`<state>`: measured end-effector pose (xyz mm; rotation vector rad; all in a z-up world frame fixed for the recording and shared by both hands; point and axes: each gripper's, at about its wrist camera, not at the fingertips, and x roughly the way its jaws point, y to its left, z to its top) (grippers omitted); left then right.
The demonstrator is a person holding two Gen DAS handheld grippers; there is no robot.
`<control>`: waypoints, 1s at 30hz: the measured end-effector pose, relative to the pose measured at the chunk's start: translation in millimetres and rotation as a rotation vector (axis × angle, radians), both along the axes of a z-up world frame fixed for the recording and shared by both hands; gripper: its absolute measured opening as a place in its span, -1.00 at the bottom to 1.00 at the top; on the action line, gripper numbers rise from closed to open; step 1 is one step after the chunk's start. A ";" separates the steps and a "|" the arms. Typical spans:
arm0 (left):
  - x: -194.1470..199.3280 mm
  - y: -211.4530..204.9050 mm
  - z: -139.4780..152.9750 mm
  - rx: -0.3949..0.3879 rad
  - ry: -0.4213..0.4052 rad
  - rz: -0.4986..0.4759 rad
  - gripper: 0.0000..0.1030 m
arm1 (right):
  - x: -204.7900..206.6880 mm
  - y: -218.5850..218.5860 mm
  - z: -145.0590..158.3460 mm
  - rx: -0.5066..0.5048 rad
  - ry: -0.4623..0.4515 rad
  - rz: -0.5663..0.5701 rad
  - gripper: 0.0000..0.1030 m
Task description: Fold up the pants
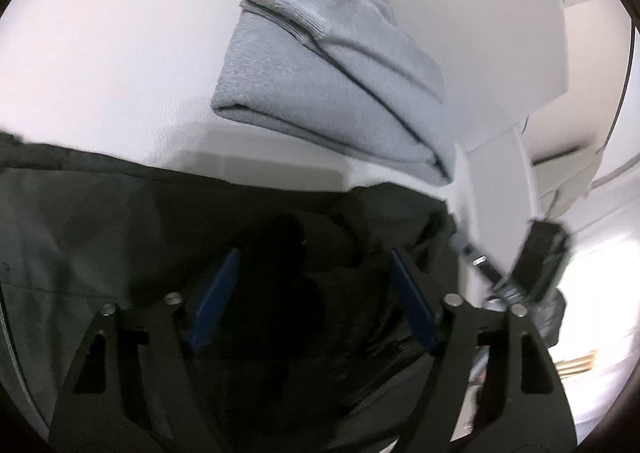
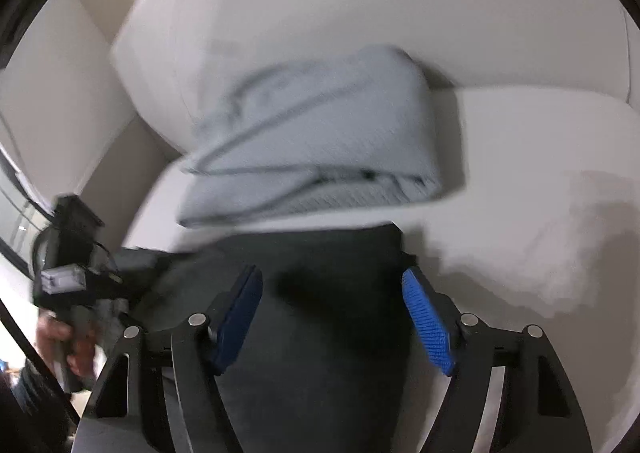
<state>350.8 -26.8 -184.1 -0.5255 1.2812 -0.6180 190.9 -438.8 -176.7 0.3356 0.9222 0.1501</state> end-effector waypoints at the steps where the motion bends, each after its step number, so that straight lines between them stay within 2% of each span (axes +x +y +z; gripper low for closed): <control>1: 2.1 3.0 -3.8 -0.032 0.003 0.018 -0.17 | 0.7 -0.8 -6.0 -0.005 0.011 0.005 0.45; 2: 3.5 5.2 -7.2 -0.059 0.011 0.028 -0.62 | -0.5 -2.8 -11.0 0.000 0.014 0.002 0.42; 6: 3.8 14.1 -18.7 -0.195 0.032 0.069 -0.70 | -4.8 -11.2 -19.2 0.021 -0.007 -0.014 0.11; 9: 0.3 28.3 -24.0 -0.244 0.043 0.143 -0.79 | -6.3 -13.1 -19.7 0.017 -0.013 -0.009 0.07; 12: -7.4 35.2 -21.8 -0.201 0.009 0.183 -0.81 | -7.5 -17.3 -19.4 0.016 -0.018 -0.010 0.07; 17: -14.7 37.6 -22.5 -0.058 -0.028 0.236 -0.87 | -6.5 -14.1 -21.2 -0.004 -0.020 0.005 0.07; 20: -18.8 38.2 -19.9 0.023 -0.079 0.208 -0.87 | -6.0 -7.0 -23.9 -0.045 -0.037 0.022 0.07; 22: -17.7 35.0 -16.2 0.050 -0.088 0.191 -0.87 | -8.5 -3.3 -24.5 -0.084 -0.052 0.034 0.07; 25: -9.1 46.3 -5.4 -0.024 -0.063 0.202 -0.80 | -9.5 -2.3 -20.8 -0.104 -0.049 0.042 0.07; 27: -0.5 54.6 7.1 -0.121 -0.065 0.203 -0.76 | -10.8 -4.8 -13.6 -0.103 -0.050 0.045 0.08; 28: 4.9 52.2 11.5 -0.149 -0.069 0.198 -0.51 | -11.5 -7.1 -7.8 -0.099 -0.059 0.042 0.08; 29: 8.5 50.7 14.8 -0.162 -0.073 0.189 -0.04 | -11.5 -10.1 -2.1 -0.088 -0.074 0.038 0.08; 30: 10.8 48.0 15.4 -0.164 -0.072 0.182 0.18 | -10.1 -14.8 3.4 -0.062 -0.081 0.030 0.08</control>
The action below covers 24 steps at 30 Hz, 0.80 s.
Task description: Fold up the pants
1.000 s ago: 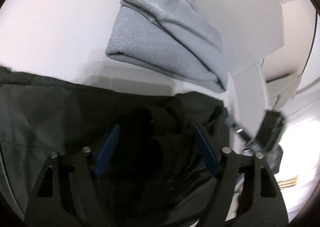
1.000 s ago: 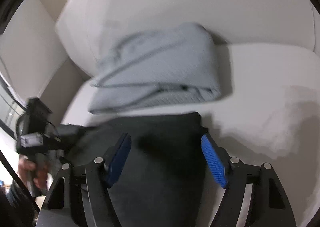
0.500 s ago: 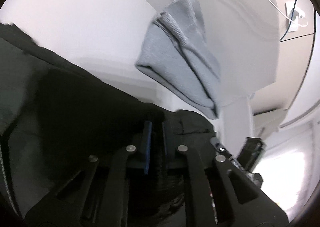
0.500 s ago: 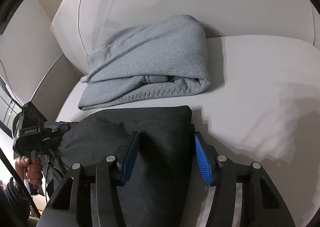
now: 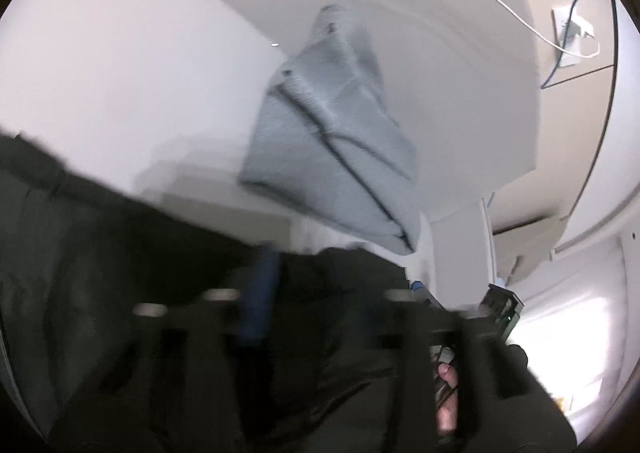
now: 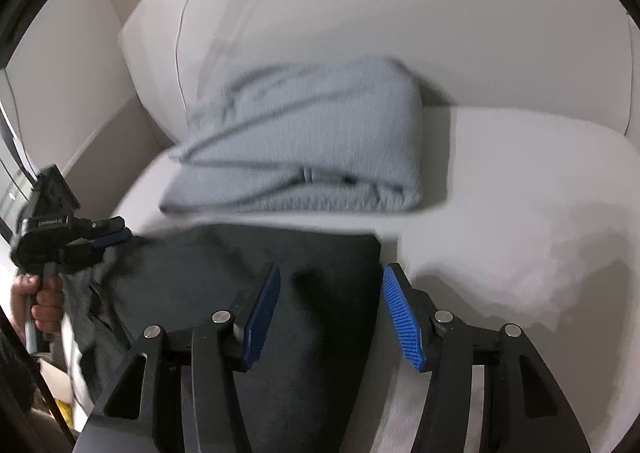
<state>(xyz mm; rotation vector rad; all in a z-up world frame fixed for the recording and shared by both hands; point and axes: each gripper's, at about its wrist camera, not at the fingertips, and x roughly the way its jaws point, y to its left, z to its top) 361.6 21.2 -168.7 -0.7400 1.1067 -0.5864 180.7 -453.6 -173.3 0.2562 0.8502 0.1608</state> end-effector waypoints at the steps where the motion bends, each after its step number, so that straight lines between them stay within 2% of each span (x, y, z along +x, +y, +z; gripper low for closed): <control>1: 2.8 -5.9 -1.5 0.010 0.005 -0.014 0.28 | 2.4 -2.7 1.7 0.020 0.005 -0.007 0.12; 3: 7.1 -17.5 -9.7 0.042 0.030 -0.045 0.28 | 12.9 -5.7 -4.4 0.045 0.066 -0.005 0.27; 5: 8.5 -32.0 -21.8 0.040 0.071 -0.094 0.27 | 20.7 -3.2 -13.6 0.008 0.120 0.001 0.27; 6: 8.5 -37.5 -23.2 0.055 0.062 -0.109 0.26 | 22.6 -2.0 -17.1 0.002 0.125 0.007 0.28; 7: 7.4 -40.7 -22.1 0.060 0.034 -0.124 0.05 | 21.7 -1.5 -15.6 0.008 0.108 0.004 0.28; 8: 8.4 -44.5 -20.3 0.054 0.023 -0.143 -0.35 | 21.1 -1.4 -14.4 0.027 0.095 0.004 0.29; 9: 10.2 -47.0 -20.6 0.051 0.023 -0.162 -0.53 | 21.5 -0.9 -14.5 0.056 0.093 0.011 0.29; 10: 12.0 -48.6 -22.0 0.048 0.026 -0.168 -0.82 | 21.9 1.0 -15.7 0.061 0.095 0.014 0.29; 13: 15.6 -52.1 -32.2 0.014 0.052 -0.169 -0.86 | 22.1 8.4 -17.7 0.023 0.091 0.024 0.29; 16: 14.3 -49.5 -36.0 -0.006 0.048 -0.166 -0.90 | 21.3 5.1 -17.7 0.048 0.085 0.023 0.29; 18: 13.1 -46.0 -34.9 -0.005 0.044 -0.150 -0.92 | 20.7 4.0 -18.9 0.046 0.076 0.023 0.15; 21: 5.7 -30.3 -30.4 0.026 0.048 -0.108 -0.94 | 16.7 -1.0 -21.5 0.047 0.053 0.005 -0.04; 24: -5.7 -22.7 -18.1 0.129 0.009 -0.086 -0.94 | 13.9 -3.6 -22.3 0.056 0.041 -0.003 -0.06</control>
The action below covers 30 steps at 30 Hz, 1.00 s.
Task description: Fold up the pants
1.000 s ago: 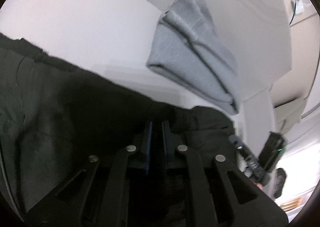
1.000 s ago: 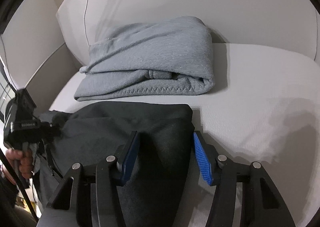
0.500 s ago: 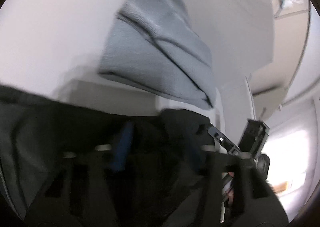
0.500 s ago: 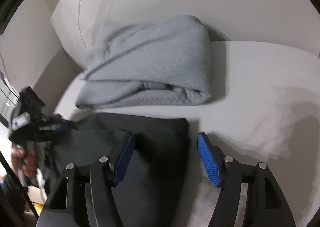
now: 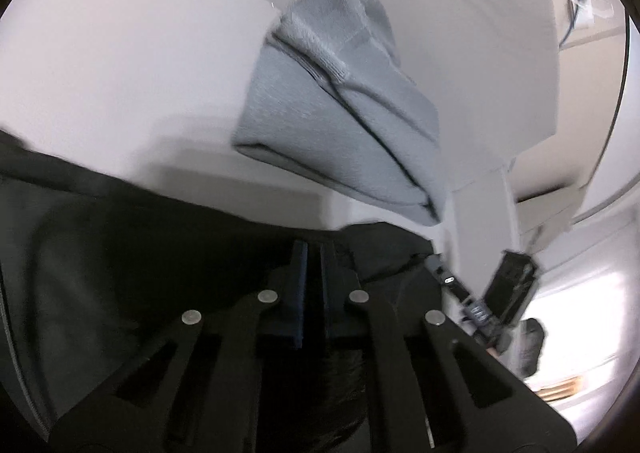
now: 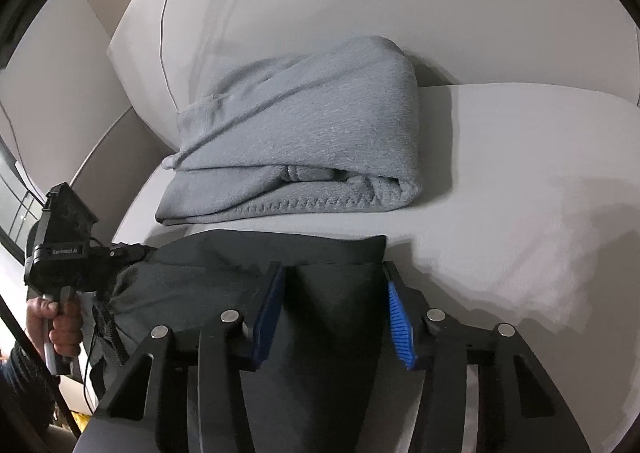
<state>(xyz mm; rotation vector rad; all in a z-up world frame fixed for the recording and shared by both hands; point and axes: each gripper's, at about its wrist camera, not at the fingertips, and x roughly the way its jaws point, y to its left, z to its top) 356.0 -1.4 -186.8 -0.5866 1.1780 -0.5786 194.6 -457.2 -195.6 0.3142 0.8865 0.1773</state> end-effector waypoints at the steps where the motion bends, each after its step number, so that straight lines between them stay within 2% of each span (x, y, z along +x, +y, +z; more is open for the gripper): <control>1: -4.7 0.7 2.9 0.056 -0.022 0.002 -0.94 | -0.1 1.4 0.0 -0.010 -0.001 0.004 -0.06; 4: -7.2 0.0 -5.7 0.149 -0.010 -0.005 -0.96 | 1.1 7.3 -1.4 -0.054 -0.003 0.018 -0.06; 7: -7.2 -3.2 2.9 0.207 -0.064 -0.028 -0.95 | -0.1 13.5 -2.1 -0.107 -0.011 0.029 -0.06; 9: -9.4 5.5 19.7 0.209 -0.113 0.007 -0.92 | -1.2 14.9 1.4 -0.130 -0.009 0.024 -0.05; 11: -13.4 10.4 36.3 0.174 -0.159 0.007 -0.84 | -6.6 15.9 10.7 -0.149 -0.026 0.011 -0.05; 12: -17.5 11.9 44.0 0.143 -0.174 -0.011 -0.77 | -12.7 17.5 19.5 -0.162 -0.045 0.010 -0.05; 13: -24.3 12.1 50.8 0.109 -0.196 -0.040 -0.62 | -17.4 18.7 25.2 -0.161 -0.058 0.013 -0.05; 15: -39.7 7.2 58.6 0.112 -0.250 -0.117 -0.54 | -35.8 27.5 41.9 -0.132 -0.109 0.043 -0.05; 18: -57.5 -7.0 49.4 0.220 -0.276 -0.216 -0.58 | -59.6 53.1 49.8 -0.146 -0.137 0.127 -0.05; 21: -60.6 -6.4 19.6 0.292 -0.214 -0.234 -0.68 | -78.4 82.3 32.0 -0.239 -0.100 0.210 -0.05; 24: -64.7 -10.7 14.1 0.341 -0.248 -0.233 -0.67 | -82.1 87.3 3.4 -0.337 -0.044 0.226 -0.10; 26: -66.0 -7.7 14.1 0.402 -0.255 -0.221 -0.67 | -84.6 82.6 1.5 -0.317 -0.057 0.222 -0.13; 28: -73.3 -1.4 12.2 0.417 -0.256 -0.210 -0.67 | -85.3 83.4 6.0 -0.353 -0.041 0.209 -0.13; 30: -84.6 8.1 20.5 0.380 -0.287 -0.201 -0.69 | -93.8 82.1 12.5 -0.363 -0.035 0.178 -0.12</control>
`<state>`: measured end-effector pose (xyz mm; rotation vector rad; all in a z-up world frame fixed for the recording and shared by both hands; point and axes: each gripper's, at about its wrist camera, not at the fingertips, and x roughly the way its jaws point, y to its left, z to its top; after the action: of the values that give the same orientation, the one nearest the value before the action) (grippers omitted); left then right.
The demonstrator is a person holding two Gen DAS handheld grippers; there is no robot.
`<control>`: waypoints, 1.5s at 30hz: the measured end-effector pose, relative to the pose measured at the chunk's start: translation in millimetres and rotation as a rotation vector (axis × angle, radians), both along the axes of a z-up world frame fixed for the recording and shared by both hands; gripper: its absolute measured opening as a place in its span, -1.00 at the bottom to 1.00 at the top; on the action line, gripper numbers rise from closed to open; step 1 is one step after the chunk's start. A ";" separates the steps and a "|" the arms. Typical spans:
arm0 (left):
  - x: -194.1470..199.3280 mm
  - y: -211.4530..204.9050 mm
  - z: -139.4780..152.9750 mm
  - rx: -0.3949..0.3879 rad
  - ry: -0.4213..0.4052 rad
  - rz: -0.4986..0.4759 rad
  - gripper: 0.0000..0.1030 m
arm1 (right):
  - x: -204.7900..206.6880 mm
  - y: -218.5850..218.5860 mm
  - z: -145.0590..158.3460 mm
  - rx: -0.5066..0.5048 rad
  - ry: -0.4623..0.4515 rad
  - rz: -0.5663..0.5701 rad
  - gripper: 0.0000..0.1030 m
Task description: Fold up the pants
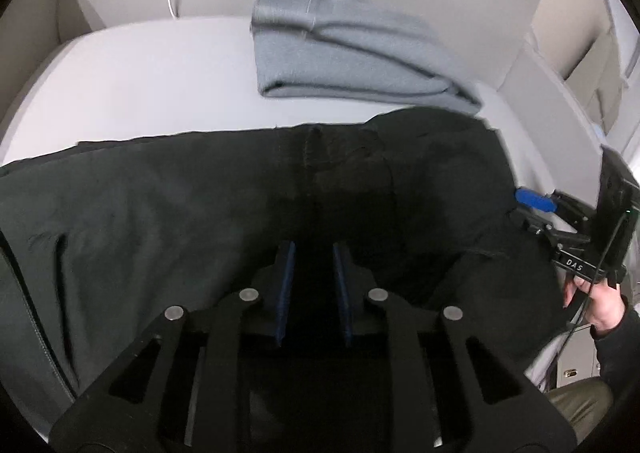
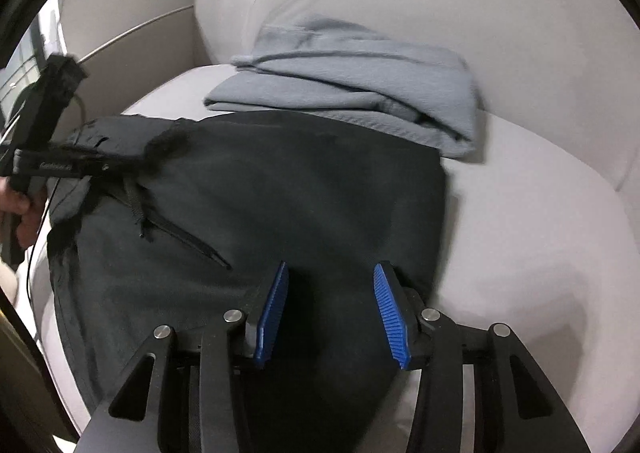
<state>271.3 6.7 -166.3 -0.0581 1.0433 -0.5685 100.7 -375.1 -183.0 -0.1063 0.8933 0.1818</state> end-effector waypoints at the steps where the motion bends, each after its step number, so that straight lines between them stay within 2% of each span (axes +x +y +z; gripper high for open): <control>1: -8.2 5.9 7.0 -0.044 -0.022 -0.013 -0.69 | -8.1 -1.0 5.2 0.024 -0.002 -0.008 -0.12; 3: -21.7 9.7 14.5 -0.068 -0.049 -0.046 -0.69 | -28.3 1.7 16.1 0.053 -0.030 0.014 -0.12; 5: -31.6 6.9 5.7 0.002 -0.033 -0.079 -0.69 | -39.0 3.5 21.1 0.053 -0.037 0.039 -0.12; 7: -37.7 8.3 -6.1 0.036 -0.015 -0.090 -0.69 | -47.6 4.9 17.6 0.046 -0.022 0.046 -0.12; 10: -42.1 30.0 4.0 -0.009 -0.006 -0.039 -0.69 | -53.3 3.4 6.4 0.031 0.008 0.025 -0.12; 12: -47.9 59.3 19.5 -0.102 -0.013 0.031 -0.54 | -54.9 -0.3 9.4 0.040 0.007 0.009 -0.12; 13: -53.1 84.6 32.0 -0.165 -0.022 0.096 -0.08 | -58.4 -2.5 14.1 0.053 -0.001 0.003 -0.12; 14: -58.8 104.3 40.7 -0.211 -0.034 0.151 0.53 | -60.0 -4.3 22.0 0.077 -0.014 -0.001 -0.08; 16: -78.5 158.6 59.8 -0.349 -0.091 0.298 0.85 | -67.6 -8.1 43.7 0.142 -0.067 -0.021 0.16; 18: -101.0 210.8 66.8 -0.462 -0.128 0.453 0.89 | -79.5 -10.8 68.0 0.216 -0.125 -0.040 0.68; 19: -108.7 228.3 65.7 -0.501 -0.137 0.511 0.94 | -85.3 -10.5 76.7 0.235 -0.150 -0.048 0.75; 22: -142.3 291.6 44.6 -0.663 -0.158 0.776 0.96 | -101.7 -7.3 104.5 0.310 -0.199 -0.054 0.83; 24: -151.1 319.9 16.4 -0.778 -0.094 0.905 0.96 | -111.7 -4.9 117.1 0.363 -0.212 -0.062 0.87; 25: -150.9 324.2 8.0 -0.797 -0.072 0.932 0.96 | -117.0 -3.9 121.9 0.393 -0.218 -0.062 0.88; 26: -149.0 326.5 -1.4 -0.800 -0.056 0.953 0.96 | -122.5 -1.8 126.3 0.418 -0.222 -0.058 0.88; 28: -140.9 323.3 -11.0 -0.755 -0.062 0.962 0.96 | -133.2 2.2 133.3 0.463 -0.236 -0.045 0.88; 32: -110.7 308.0 -27.7 -0.706 -0.049 0.956 0.96 | -147.2 5.7 138.9 0.493 -0.253 -0.036 0.90; 34: -98.2 303.3 -31.8 -0.655 -0.053 0.996 0.95 | -148.8 2.0 138.7 0.506 -0.249 -0.048 0.90; 36: -85.1 301.4 -37.3 -0.646 -0.053 1.015 0.95 | -148.9 -3.7 138.4 0.524 -0.243 -0.063 0.90; 37: -74.6 299.0 -40.4 -0.610 -0.033 1.025 0.95 | -150.0 -6.4 138.3 0.533 -0.243 -0.073 0.90; 39: -59.9 293.5 -38.0 -0.584 -0.054 1.026 0.96 | -151.0 -10.5 137.7 0.545 -0.240 -0.086 0.90; 42: -36.6 294.1 -40.3 -0.556 -0.031 1.012 0.95 | -146.5 -14.2 134.0 0.541 -0.234 -0.092 0.90; 45: -19.8 288.6 -39.1 -0.527 -0.041 1.020 0.91 | -144.1 -12.6 130.8 0.524 -0.218 -0.083 0.90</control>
<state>251.6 295.3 -205.4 -0.9796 0.6719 0.1103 -43.4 -387.7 -52.2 0.3916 0.6084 0.3153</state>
